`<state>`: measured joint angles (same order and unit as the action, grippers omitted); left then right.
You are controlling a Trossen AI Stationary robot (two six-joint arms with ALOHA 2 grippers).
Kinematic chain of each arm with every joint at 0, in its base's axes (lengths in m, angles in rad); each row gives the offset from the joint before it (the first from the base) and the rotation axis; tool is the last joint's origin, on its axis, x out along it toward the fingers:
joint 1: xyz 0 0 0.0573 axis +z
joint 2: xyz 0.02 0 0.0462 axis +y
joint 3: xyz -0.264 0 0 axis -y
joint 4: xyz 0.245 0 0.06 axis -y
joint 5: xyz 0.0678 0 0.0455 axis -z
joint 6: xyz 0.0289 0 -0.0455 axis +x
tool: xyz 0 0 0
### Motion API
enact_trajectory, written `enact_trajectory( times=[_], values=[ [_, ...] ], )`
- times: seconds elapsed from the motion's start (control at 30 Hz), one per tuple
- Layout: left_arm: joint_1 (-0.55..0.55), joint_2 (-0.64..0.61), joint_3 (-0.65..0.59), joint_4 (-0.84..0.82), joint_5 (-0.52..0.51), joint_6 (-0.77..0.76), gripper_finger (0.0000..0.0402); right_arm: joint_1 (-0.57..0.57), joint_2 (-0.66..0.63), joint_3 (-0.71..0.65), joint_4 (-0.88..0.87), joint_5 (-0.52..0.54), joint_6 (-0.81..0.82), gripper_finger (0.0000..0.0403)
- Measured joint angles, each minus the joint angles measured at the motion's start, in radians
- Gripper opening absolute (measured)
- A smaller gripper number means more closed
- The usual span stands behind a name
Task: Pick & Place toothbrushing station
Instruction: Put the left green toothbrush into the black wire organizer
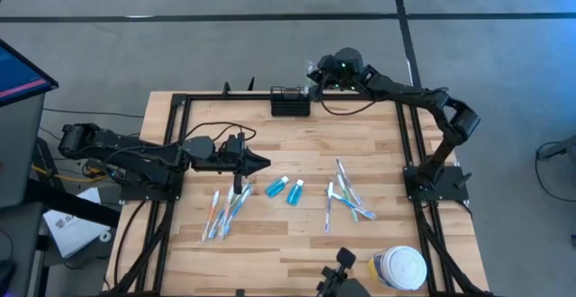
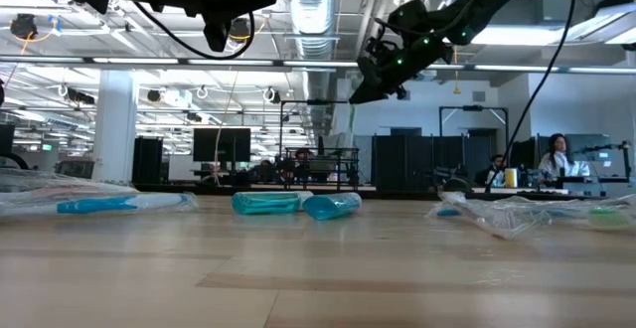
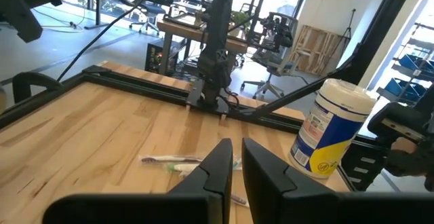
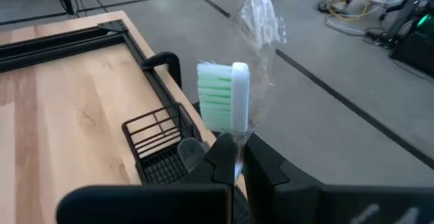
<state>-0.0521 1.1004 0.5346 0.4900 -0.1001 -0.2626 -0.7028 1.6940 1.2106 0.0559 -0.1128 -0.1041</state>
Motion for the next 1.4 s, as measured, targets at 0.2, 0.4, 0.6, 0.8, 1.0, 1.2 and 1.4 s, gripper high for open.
enact_trajectory(
  times=[0.2,0.4,0.6,0.8,1.0,1.2,1.4],
  values=[
    [0.000,0.000,0.000,0.000,0.000,-0.004,0.0028,0.003,0.068,0.000,0.016,-0.002,0.003,0.0003],
    [-0.002,0.000,0.000,0.000,0.000,-0.004,0.0028,0.000,0.096,0.000,0.039,-0.013,0.007,0.0003],
    [-0.002,0.000,0.000,0.000,0.000,-0.004,0.0028,-0.004,0.096,0.000,0.039,-0.021,0.008,0.0003],
    [-0.002,0.000,0.000,0.000,0.000,-0.004,0.0028,-0.002,0.113,0.000,0.046,-0.021,0.014,0.0007],
    [-0.002,0.000,0.000,0.000,0.000,-0.004,0.0028,0.001,0.127,0.000,0.044,-0.028,0.021,0.0007],
    [-0.002,0.000,0.000,0.000,0.000,-0.004,0.0028,-0.001,0.126,0.000,0.042,-0.028,0.025,0.0021],
    [-0.002,0.000,0.000,0.000,0.000,-0.004,0.0028,-0.001,0.127,0.000,0.040,-0.028,0.026,0.0042]
  ],
)
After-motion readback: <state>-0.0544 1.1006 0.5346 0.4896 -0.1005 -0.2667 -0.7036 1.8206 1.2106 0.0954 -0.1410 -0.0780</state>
